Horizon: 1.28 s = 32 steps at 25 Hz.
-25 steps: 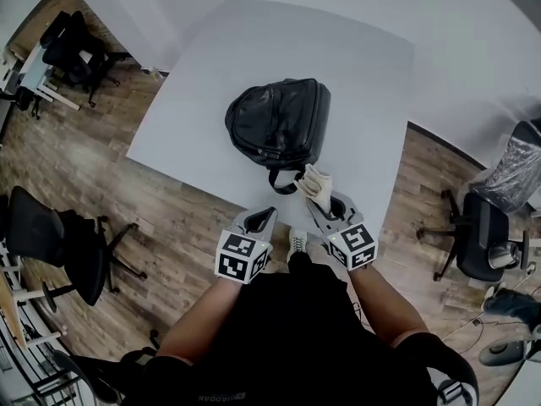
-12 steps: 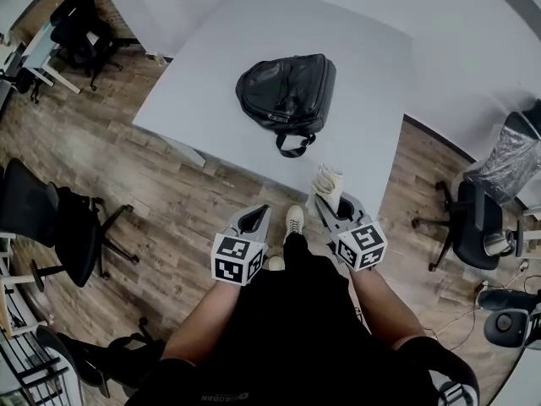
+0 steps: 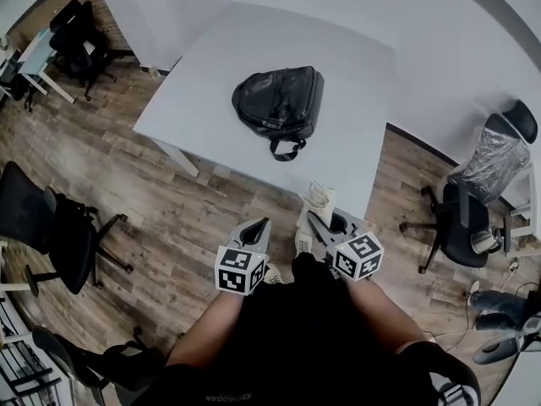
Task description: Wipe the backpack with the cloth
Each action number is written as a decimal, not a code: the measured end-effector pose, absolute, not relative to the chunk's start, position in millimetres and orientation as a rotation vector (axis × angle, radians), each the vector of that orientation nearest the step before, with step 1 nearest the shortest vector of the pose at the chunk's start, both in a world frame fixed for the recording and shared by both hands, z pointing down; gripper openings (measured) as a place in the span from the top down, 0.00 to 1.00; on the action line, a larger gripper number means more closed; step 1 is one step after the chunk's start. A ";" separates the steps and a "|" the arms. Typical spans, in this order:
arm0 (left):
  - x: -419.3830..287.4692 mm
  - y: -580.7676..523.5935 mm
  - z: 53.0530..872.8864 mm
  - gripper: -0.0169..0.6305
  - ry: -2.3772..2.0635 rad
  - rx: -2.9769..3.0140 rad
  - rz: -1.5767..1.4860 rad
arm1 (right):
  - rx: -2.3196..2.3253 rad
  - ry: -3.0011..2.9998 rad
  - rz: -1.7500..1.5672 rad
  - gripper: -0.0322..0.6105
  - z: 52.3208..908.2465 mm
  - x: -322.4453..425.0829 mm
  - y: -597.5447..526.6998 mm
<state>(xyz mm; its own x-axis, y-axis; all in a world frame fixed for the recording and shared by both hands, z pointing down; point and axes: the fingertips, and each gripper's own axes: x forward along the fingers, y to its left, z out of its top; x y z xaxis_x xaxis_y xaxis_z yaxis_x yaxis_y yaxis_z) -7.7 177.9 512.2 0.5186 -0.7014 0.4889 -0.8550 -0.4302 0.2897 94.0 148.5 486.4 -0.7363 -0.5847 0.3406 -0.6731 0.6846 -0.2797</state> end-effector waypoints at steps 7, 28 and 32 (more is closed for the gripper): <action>-1.4 174.6 501.1 0.96 -1.284 2.279 0.399 | 0.962 -2.697 0.554 0.80 474.6 95.3 145.5; 98.3 154.7 485.5 0.96 -1.389 2.222 0.325 | 0.864 -2.704 0.472 0.80 453.8 212.9 138.7; 105.3 154.0 480.8 0.96 -1.404 2.227 0.339 | 0.885 -2.693 0.491 0.80 461.4 233.8 141.3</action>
<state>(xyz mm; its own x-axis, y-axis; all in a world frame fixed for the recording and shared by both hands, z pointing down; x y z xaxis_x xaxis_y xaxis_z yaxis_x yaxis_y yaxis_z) 105.3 154.0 480.8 0.4427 -0.7760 0.4493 -0.8955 -0.3570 0.2657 233.8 141.3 461.4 -0.7791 -0.5212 0.3484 -0.6107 0.7566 -0.2337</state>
